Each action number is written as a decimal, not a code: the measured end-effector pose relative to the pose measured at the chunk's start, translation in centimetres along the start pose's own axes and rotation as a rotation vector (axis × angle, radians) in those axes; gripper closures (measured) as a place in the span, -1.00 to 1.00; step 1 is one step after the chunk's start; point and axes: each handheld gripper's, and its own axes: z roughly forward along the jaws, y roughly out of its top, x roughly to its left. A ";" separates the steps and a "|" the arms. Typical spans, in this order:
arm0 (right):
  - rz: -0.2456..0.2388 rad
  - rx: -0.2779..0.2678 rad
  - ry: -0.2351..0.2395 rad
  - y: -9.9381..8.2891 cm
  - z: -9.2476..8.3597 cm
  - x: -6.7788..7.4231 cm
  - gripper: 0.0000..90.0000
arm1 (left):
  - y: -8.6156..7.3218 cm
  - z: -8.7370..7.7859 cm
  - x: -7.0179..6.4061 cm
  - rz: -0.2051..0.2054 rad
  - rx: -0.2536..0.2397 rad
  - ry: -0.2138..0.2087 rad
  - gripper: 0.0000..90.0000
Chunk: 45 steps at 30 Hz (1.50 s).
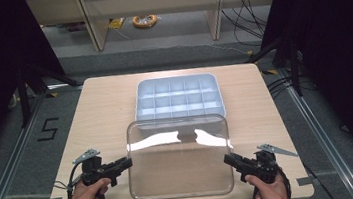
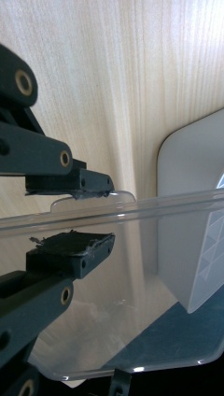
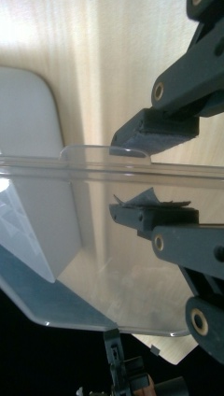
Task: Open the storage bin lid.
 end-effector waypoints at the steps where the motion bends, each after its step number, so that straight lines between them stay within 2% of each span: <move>1: 0.014 0.005 -0.001 -0.1 0.0 0.0 0.46 | -0.1 0.0 0.0 0.000 0.006 0.000 0.54; 3: 0.026 0.013 0.000 -0.2 -0.2 0.1 0.46 | -0.3 0.1 -0.1 -0.005 0.008 0.009 0.54; 4: 0.006 0.012 -0.013 -0.4 -0.1 -0.2 0.46 | -0.5 0.2 -0.1 -0.005 0.004 0.005 0.54; 5: 0.016 0.014 -0.008 -0.5 -0.1 -0.2 0.46 | -0.8 0.3 0.0 -0.001 0.025 0.008 0.54; 6: -0.006 0.019 -0.013 -0.6 -0.1 -0.4 0.46 | -0.8 0.3 0.0 -0.001 0.025 0.008 0.54; 8: 0.031 0.034 -0.011 -0.8 -0.2 -0.3 0.45 | -1.2 0.4 0.0 -0.004 0.032 0.011 0.54; 9: 0.017 0.030 -0.021 -1.0 -0.1 -0.5 0.45 | -1.5 0.4 0.0 -0.010 0.051 0.003 0.53; 12: 0.024 0.054 -0.023 -1.2 0.0 -0.7 0.43 | -1.8 0.6 0.0 -0.004 0.054 0.011 0.50; 14: 0.016 0.055 -0.019 -1.3 0.0 -1.0 0.43 | -1.9 0.8 0.2 -0.016 0.075 0.009 0.49; 15: 0.036 0.067 -0.038 -1.4 0.1 -0.9 0.43 | -1.9 0.8 0.2 -0.014 0.079 0.009 0.49; 16: 0.028 0.070 -0.024 -1.4 0.1 -0.9 0.43 | -2.0 0.8 0.2 -0.012 0.080 0.008 0.49; 17: 0.008 0.072 -0.038 -1.4 0.2 -1.1 0.43 | -2.0 0.8 0.2 -0.012 0.083 0.007 0.49; 18: 0.018 0.074 -0.038 -1.5 0.3 -1.0 0.42 | -2.1 0.9 0.2 -0.014 0.077 0.006 0.49; 24: 0.007 0.097 -0.057 -1.6 0.4 -1.3 0.38 | -2.3 1.0 0.2 -0.002 0.105 0.000 0.46; 25: 0.040 0.103 -0.063 -1.6 0.4 -1.1 0.38 | -2.4 1.0 0.3 -0.002 0.106 -0.002 0.46; 26: -0.004 0.104 -0.059 -1.5 0.4 -1.4 0.37 | -2.3 1.0 0.3 0.000 0.109 0.003 0.46; 27: -0.007 0.104 -0.060 -1.6 0.6 -1.5 0.36 | -2.3 1.1 0.4 -0.006 0.108 0.001 0.46; 28: 0.043 0.121 -0.060 -1.6 0.5 -1.1 0.36 | -2.3 1.1 0.5 -0.008 0.109 0.001 0.45; 29: 0.042 0.123 -0.066 -1.7 0.7 -1.1 0.34 | -2.3 1.2 0.6 -0.014 0.111 0.003 0.45; 30: -0.004 0.121 -0.062 -1.7 0.8 -1.5 0.33 | -2.3 1.2 0.6 -0.020 0.118 0.006 0.45; 34: -0.004 0.126 -0.071 -1.6 1.1 -1.5 0.33 | -2.4 1.4 0.7 -0.022 0.121 0.008 0.45; 35: 0.047 0.143 -0.065 -1.6 1.0 -1.1 0.32 | -2.4 1.4 0.8 -0.023 0.123 0.008 0.45; 36: 0.058 0.143 -0.068 -1.6 1.0 -1.1 0.31 | -2.4 1.5 0.8 -0.021 0.123 0.009 0.45; 37: 0.009 0.132 -0.068 -1.6 1.1 -1.5 0.31 | -2.4 1.6 0.8 -0.018 0.128 0.009 0.44; 38: 0.040 0.143 -0.089 -1.6 1.2 -1.3 0.30 | -2.4 1.7 0.9 -0.018 0.133 0.010 0.44; 39: 0.047 0.149 -0.085 -1.5 1.2 -1.2 0.29 | -2.4 1.8 0.9 -0.019 0.135 0.012 0.43; 40: 0.034 0.147 -0.084 -1.5 1.2 -1.2 0.27 | -2.4 1.9 1.0 -0.021 0.142 0.011 0.43; 41: -0.019 0.144 -0.095 -1.5 1.4 -1.7 0.26 | -2.3 1.9 1.1 -0.026 0.146 0.011 0.43; 43: -0.014 0.152 -0.099 -1.5 1.5 -1.6 0.24 | -2.3 2.0 1.1 -0.028 0.143 0.019 0.43; 44: 0.017 0.161 -0.106 -1.5 1.5 -1.3 0.23 | -2.3 2.0 1.1 -0.028 0.143 0.019 0.42; 45: -0.037 0.152 -0.116 -1.4 1.7 -1.6 0.22 | -2.1 2.2 1.3 -0.016 0.152 0.023 0.41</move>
